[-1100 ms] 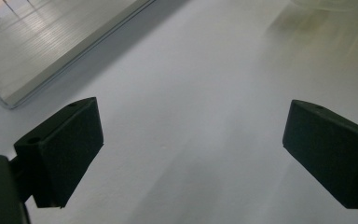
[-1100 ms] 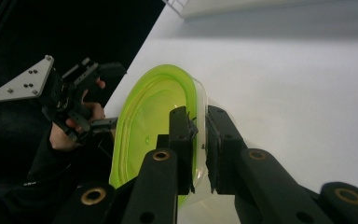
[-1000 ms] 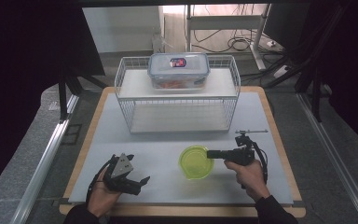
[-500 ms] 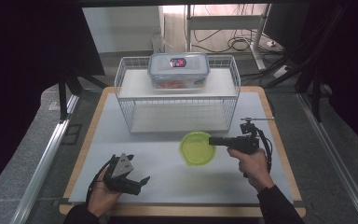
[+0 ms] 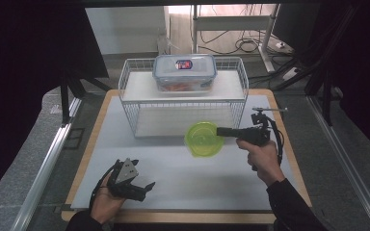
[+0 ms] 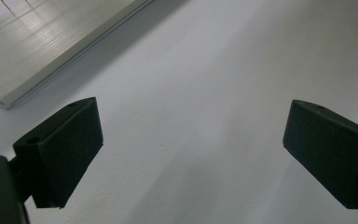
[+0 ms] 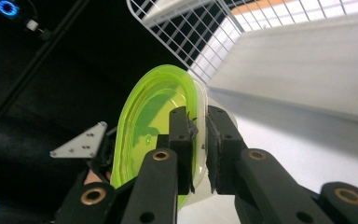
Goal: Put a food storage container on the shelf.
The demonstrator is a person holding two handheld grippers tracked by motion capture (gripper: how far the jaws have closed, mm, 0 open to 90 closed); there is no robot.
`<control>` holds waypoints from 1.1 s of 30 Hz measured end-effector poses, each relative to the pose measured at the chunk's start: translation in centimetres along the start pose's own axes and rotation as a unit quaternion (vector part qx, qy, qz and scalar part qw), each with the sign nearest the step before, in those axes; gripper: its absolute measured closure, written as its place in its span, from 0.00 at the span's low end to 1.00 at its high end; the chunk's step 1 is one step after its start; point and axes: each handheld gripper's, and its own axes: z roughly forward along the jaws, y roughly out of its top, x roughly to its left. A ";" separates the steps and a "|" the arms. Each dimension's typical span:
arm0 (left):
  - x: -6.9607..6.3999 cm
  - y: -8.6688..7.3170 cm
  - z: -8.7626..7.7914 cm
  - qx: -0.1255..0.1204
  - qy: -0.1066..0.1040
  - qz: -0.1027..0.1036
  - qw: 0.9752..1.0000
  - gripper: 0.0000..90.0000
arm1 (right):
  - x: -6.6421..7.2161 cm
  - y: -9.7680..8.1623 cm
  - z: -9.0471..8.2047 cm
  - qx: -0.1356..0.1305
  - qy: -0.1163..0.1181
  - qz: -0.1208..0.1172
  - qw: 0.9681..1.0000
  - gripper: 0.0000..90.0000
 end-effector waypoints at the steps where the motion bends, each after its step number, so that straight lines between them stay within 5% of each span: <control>1: 0.0 0.0 0.0 0.000 0.000 0.000 1.000 0.05 | 0.1 0.3 0.0 0.000 0.004 0.000 1.000 0.91; 33: 0.1 0.0 0.0 -0.006 -0.001 -0.003 1.000 0.05 | 4.7 9.4 0.3 -0.036 0.006 -0.029 0.999 0.91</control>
